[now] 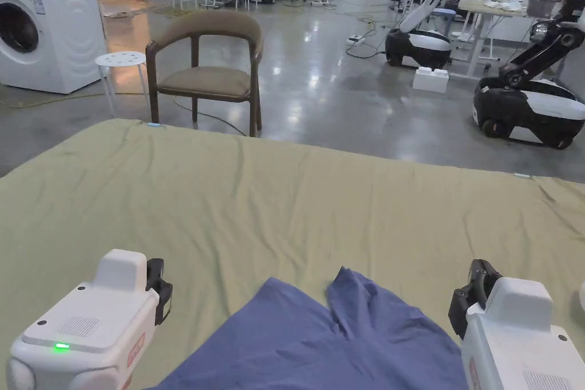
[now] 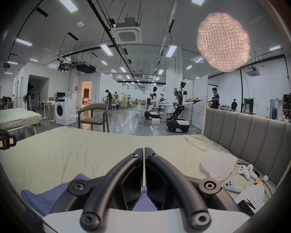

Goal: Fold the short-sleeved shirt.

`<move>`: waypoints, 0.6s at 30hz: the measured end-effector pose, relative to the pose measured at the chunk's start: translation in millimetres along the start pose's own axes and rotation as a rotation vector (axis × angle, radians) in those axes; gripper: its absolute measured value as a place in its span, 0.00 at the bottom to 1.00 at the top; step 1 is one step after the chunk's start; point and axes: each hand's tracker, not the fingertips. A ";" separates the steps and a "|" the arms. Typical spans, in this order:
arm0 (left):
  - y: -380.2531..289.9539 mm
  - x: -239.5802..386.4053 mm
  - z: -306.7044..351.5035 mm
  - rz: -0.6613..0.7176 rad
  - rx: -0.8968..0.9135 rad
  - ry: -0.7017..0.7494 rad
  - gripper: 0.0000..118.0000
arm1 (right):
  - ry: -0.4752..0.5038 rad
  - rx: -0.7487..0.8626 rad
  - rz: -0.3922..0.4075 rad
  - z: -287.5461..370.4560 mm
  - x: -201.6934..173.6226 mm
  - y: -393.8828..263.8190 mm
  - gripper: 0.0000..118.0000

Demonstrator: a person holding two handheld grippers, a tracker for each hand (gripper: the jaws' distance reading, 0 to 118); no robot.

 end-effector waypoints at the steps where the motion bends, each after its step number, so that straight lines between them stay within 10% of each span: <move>1: -8.3 -15.9 -8.2 0.006 -0.070 0.004 0.00 | 0.003 -0.009 0.003 -1.4 -0.7 -3.0 0.00; 6: -47.7 -71.4 -37.5 0.138 -0.372 -0.001 0.02 | 0.027 -0.063 0.011 -8.7 -5.6 -16.1 0.00; 12: -85.5 -98.2 -65.3 0.240 -0.608 0.002 0.56 | 0.044 -0.130 0.018 -16.0 -11.8 -30.6 0.00; 18: -108.3 -97.0 -93.8 0.288 -0.738 0.017 0.56 | 0.046 -0.179 0.028 -20.3 -14.0 -44.0 0.00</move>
